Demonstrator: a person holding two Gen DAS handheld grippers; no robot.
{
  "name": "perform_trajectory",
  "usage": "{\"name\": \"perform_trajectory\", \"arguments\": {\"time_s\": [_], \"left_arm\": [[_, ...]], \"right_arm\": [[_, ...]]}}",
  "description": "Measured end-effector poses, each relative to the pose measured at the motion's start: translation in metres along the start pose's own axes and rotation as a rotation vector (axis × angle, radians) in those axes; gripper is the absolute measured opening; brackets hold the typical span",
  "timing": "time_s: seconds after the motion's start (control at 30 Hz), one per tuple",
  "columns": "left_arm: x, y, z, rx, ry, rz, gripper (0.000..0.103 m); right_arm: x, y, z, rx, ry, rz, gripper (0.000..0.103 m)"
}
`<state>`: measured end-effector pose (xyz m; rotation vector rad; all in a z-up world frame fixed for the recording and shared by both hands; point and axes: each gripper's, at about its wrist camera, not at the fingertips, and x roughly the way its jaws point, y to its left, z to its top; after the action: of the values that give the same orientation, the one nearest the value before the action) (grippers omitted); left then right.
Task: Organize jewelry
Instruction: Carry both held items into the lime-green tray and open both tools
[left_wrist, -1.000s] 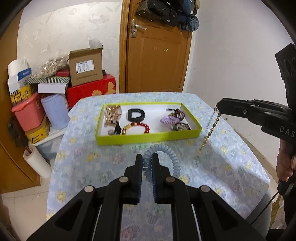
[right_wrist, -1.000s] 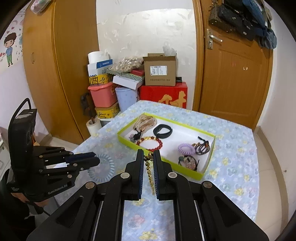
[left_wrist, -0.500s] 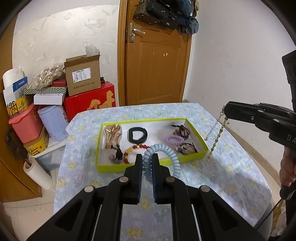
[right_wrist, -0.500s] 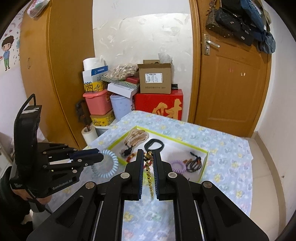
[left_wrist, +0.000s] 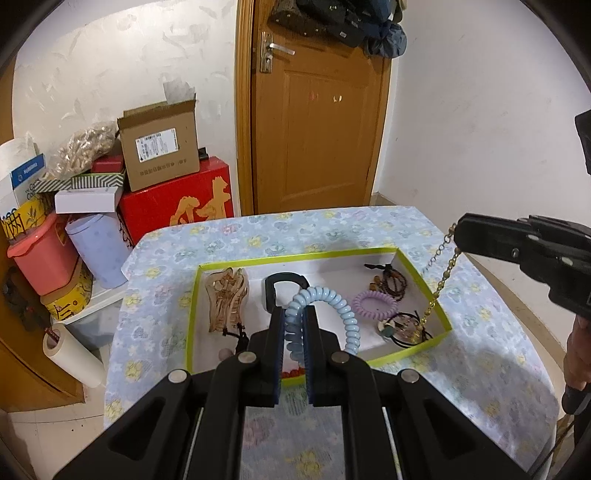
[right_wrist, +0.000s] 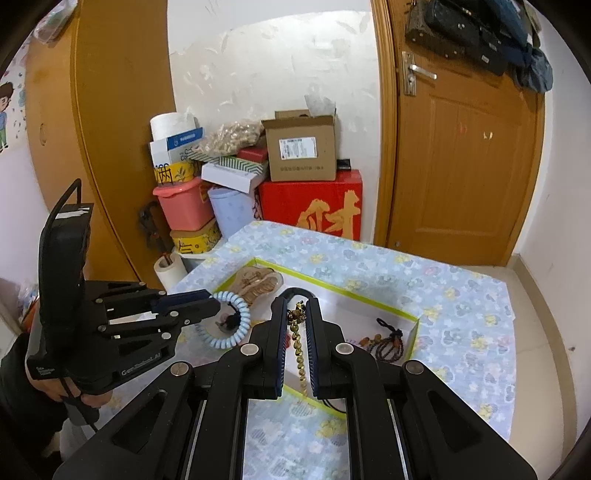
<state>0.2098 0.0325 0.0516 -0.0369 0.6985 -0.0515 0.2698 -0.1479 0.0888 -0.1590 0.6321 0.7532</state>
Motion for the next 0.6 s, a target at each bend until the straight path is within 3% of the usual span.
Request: {"name": "perform_trajectory", "arguments": {"time_s": [0.6], "left_arm": [[0.062, 0.015, -0.017, -0.024, 0.108, -0.011, 0.01]], "right_arm": [[0.07, -0.014, -0.027, 0.052, 0.139, 0.039, 0.01]]}}
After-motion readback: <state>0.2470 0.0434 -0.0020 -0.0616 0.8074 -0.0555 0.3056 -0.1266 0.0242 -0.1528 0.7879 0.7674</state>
